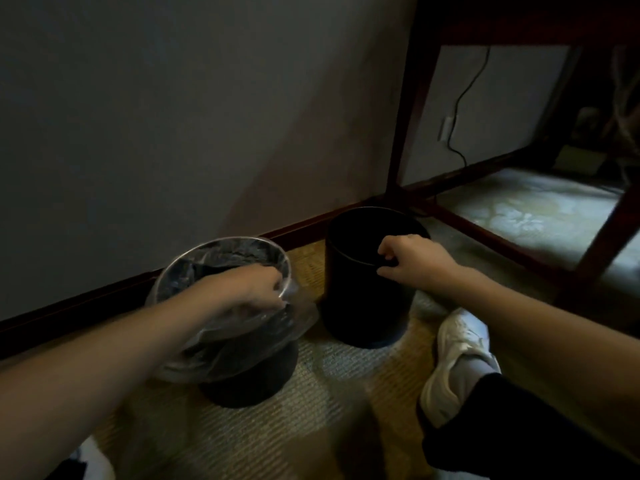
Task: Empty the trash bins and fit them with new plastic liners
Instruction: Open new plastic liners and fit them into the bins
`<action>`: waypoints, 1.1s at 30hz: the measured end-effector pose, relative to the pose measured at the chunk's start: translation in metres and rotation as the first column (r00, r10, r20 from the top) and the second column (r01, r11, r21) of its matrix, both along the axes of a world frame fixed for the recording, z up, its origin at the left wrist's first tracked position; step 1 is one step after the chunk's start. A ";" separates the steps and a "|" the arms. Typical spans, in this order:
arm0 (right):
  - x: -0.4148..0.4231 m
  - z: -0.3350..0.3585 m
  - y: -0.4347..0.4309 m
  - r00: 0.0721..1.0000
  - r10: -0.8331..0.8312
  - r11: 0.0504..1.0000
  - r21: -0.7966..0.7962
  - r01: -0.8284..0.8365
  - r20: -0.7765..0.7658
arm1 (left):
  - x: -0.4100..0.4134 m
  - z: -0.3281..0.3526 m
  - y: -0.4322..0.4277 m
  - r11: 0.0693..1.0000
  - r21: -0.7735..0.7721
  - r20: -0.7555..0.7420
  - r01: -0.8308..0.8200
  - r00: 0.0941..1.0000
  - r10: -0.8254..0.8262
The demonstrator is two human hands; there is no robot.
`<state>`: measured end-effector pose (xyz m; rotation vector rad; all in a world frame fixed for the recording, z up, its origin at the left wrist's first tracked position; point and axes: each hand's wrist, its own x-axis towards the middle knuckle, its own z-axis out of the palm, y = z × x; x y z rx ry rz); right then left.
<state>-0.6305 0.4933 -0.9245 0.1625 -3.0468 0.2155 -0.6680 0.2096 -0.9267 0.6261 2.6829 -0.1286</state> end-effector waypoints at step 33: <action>0.029 0.049 0.020 0.910 0.255 0.903 0.417 -0.102 -0.328 | 0.009 0.055 0.027 0.848 0.526 -0.289 -0.064 0.924 0.249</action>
